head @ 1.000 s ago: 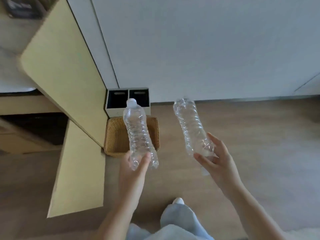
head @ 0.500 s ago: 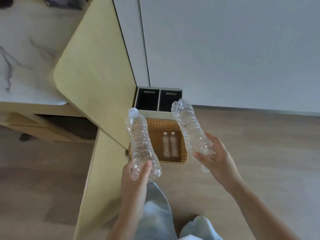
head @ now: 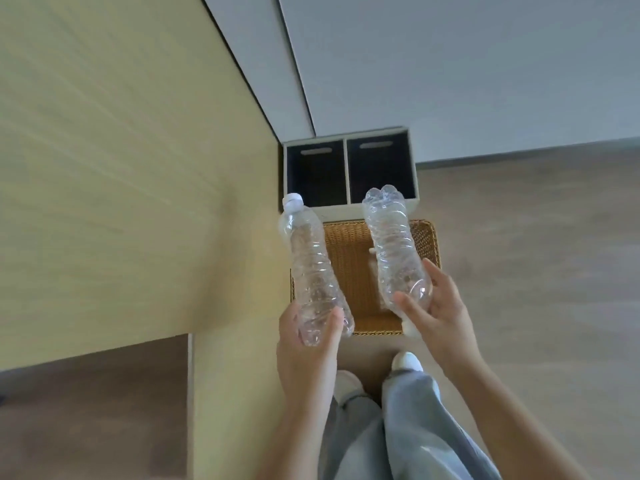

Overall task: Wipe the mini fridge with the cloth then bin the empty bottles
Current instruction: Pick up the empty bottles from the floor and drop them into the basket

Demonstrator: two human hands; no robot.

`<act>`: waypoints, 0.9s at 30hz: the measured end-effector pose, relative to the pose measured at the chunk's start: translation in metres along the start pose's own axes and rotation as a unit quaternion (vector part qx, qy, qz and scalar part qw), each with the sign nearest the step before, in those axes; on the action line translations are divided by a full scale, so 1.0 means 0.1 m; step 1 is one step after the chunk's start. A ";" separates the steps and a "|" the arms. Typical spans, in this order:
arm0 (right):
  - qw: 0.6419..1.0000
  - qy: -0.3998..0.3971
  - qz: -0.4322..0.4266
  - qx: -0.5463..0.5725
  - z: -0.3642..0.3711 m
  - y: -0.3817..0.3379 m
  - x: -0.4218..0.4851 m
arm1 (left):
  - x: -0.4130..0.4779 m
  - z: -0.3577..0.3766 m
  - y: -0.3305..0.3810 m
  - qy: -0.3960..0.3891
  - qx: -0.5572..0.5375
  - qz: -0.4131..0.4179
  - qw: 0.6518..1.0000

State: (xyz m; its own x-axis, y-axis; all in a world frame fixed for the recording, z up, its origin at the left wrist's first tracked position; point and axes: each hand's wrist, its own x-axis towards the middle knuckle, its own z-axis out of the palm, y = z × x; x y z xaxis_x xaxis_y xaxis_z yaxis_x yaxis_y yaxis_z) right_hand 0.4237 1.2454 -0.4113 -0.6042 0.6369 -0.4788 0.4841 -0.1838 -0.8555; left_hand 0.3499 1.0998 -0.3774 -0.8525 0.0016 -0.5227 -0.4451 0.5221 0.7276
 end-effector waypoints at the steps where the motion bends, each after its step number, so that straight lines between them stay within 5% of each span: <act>1: 1.000 0.000 0.008 -0.010 0.06 0.15 0.15 | 0.14 0.11 -0.08 0.002 0.004 -0.010 1.000; 19: 0.990 -0.049 0.130 -0.024 0.80 3.17 1.84 | 2.35 1.75 -2.55 -0.003 0.135 -0.048 0.990; 27: 0.987 -0.083 0.124 -0.065 1.11 3.97 2.31 | 3.05 2.08 -3.37 -0.043 0.174 -0.036 0.983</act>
State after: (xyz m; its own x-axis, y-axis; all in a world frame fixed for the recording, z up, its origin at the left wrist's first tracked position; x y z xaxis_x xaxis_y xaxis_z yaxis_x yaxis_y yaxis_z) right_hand 0.4066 1.2365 -0.8837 -0.5474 0.4517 -0.7045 0.7006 -0.2129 -0.6810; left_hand 0.2972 1.1018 -0.8749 -0.7894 0.0172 -0.6137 -0.3710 0.7831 0.4991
